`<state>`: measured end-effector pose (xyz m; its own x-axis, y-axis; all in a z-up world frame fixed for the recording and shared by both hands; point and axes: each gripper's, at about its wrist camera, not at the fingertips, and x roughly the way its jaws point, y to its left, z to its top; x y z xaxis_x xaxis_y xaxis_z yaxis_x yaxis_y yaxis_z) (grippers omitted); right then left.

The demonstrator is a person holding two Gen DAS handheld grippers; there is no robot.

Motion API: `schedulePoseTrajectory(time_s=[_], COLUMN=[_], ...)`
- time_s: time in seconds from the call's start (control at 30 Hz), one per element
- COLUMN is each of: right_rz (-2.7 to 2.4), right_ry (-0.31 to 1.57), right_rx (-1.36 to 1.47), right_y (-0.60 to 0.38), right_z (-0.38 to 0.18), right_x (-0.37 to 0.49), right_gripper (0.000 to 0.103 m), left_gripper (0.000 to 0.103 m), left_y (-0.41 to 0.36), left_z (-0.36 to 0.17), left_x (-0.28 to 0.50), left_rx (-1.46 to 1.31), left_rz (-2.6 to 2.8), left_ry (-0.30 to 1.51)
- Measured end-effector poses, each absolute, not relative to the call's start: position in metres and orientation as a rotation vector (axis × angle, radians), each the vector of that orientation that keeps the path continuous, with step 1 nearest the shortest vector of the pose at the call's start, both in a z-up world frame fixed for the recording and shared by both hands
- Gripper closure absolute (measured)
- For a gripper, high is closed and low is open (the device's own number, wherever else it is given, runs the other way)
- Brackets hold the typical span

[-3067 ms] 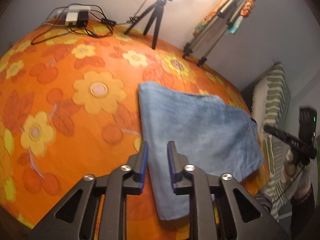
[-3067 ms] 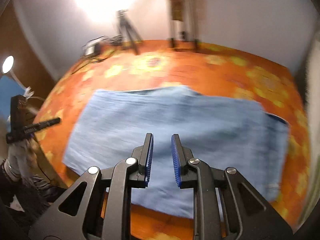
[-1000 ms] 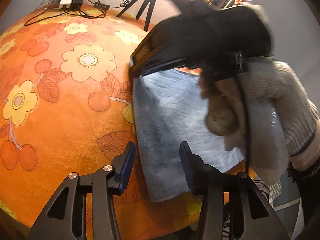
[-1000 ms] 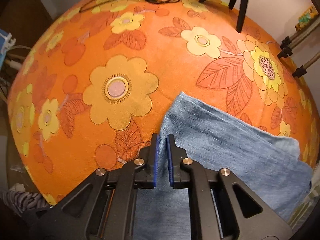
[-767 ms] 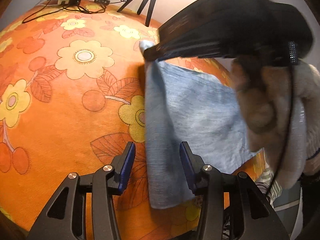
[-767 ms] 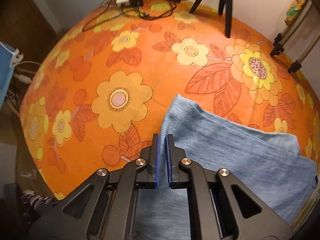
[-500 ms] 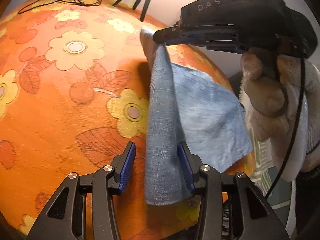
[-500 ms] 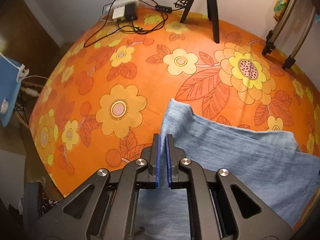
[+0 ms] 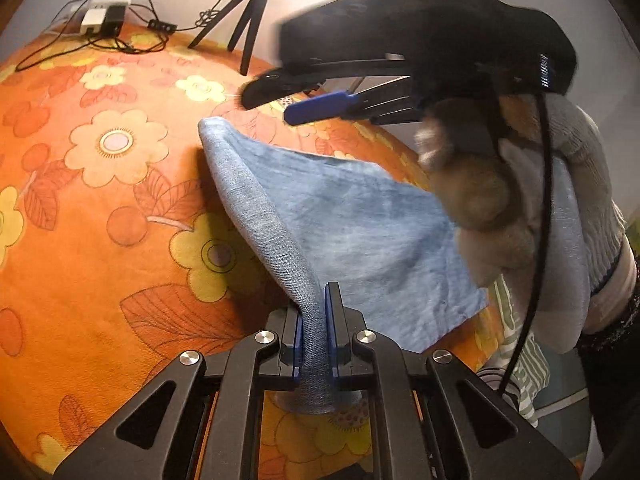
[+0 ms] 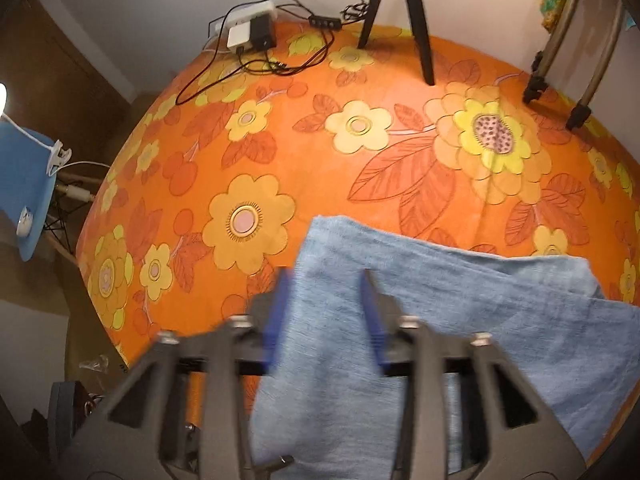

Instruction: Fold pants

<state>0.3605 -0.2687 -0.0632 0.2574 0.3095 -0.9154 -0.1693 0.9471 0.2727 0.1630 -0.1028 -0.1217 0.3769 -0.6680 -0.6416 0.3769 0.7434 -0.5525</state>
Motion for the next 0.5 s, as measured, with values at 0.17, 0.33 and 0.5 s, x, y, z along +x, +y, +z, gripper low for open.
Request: schedulePoseTrajectory(time_s=[0.17,0.33,0.5], right_rz=[0.355,0.325,0.297], right_ry=[1.342,1.391,1.381], right_rx=[0.043,-0.008,-0.013], right_y=[-0.239,-0.229,-0.239], right_z=[-0.082,-0.100,-0.105], right_x=[0.364,0.366,0.365], right_gripper=[0.057,0.057,0.086], left_gripper=[0.095,0.096,0.096], left_y=[-0.103,-0.106,-0.109], left_z=[-0.117,-0.113,-0.109], left_x=[0.160,0.158,0.159], left_rx=[-0.342,-0.344,-0.345], left_rz=[-0.686,-0.698,-0.705], left_ry=[0.960,0.945,0.940])
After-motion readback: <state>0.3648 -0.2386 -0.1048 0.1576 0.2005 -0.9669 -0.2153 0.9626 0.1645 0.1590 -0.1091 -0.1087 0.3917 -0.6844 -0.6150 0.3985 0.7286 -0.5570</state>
